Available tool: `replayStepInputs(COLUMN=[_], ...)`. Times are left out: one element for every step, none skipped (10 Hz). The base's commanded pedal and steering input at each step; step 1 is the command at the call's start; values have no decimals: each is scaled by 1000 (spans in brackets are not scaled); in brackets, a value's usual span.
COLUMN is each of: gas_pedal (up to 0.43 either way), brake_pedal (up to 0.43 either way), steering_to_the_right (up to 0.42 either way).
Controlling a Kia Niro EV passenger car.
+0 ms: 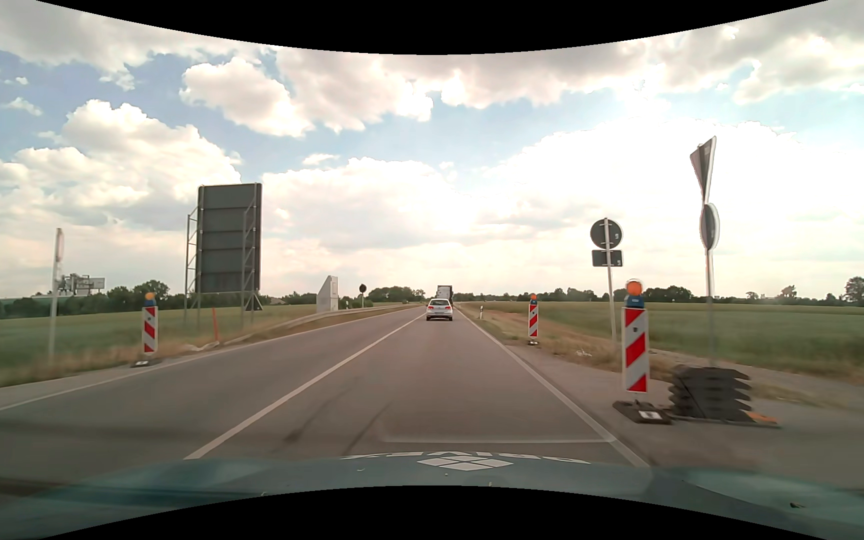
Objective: Follow the waypoints while adhering to traffic rules and regulations
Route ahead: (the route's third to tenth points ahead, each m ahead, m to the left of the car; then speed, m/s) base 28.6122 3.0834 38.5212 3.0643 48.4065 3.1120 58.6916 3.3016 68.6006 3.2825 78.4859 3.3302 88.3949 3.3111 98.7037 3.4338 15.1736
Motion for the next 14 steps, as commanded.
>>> replayStepInputs(gas_pedal=[240,240,240,240,240,240,240,240,240,240,240,240,240,240], brake_pedal=[0,0,0,0,0,0,0,0,0,0,0,0,0,0], steering_to_the_right=[-4,-4,-3,-3,-3,-3,-3,-3,-3,-3,-3,-3,-3,-3])
